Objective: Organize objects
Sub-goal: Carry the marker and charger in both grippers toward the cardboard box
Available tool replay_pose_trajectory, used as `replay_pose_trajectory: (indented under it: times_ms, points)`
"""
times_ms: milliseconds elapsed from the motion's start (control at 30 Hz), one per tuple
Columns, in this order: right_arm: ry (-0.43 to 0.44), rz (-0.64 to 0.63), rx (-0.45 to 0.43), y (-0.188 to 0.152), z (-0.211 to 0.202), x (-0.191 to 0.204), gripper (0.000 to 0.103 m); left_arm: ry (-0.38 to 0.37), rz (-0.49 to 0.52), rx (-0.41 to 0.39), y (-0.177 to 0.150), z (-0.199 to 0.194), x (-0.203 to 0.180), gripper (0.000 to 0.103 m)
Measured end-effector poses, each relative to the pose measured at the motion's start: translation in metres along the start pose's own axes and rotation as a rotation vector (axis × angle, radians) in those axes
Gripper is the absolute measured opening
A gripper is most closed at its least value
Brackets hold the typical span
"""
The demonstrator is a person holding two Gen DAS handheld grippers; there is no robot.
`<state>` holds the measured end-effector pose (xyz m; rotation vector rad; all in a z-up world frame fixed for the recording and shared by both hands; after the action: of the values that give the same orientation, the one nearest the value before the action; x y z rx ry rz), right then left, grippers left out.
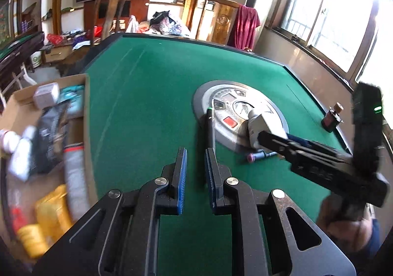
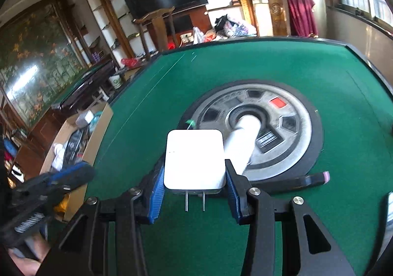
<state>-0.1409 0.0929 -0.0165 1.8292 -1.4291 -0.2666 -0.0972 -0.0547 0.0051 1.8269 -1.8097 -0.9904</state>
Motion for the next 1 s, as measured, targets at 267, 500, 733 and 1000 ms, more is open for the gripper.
replay_pose_trajectory:
  times_ms: [267,500,733,1000]
  points:
    - [0.018,-0.083,-0.002,-0.013,0.002,0.031,0.044,0.062,-0.081,-0.075,-0.002,-0.07,0.057,0.014]
    - [0.029,-0.092,0.001,-0.021,0.0,0.045,0.044,0.093,-0.165,-0.116,-0.01,-0.102,0.097,0.015]
    - [0.081,-0.104,0.014,-0.035,-0.006,0.074,0.044,0.11,-0.209,-0.131,-0.017,-0.118,0.118,0.015]
    - [0.158,-0.107,0.028,-0.039,-0.007,0.115,0.044,0.114,-0.228,-0.13,-0.021,-0.123,0.132,0.015]
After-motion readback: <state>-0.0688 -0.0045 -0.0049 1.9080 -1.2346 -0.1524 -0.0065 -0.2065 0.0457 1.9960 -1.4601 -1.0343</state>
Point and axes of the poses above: each gripper's, at about its wrist camera, not at the fingertips, and z roughly the way its jaws point, x to its left, y to its top, the point moved 10 cm from there along z, roughly the way its jaws point
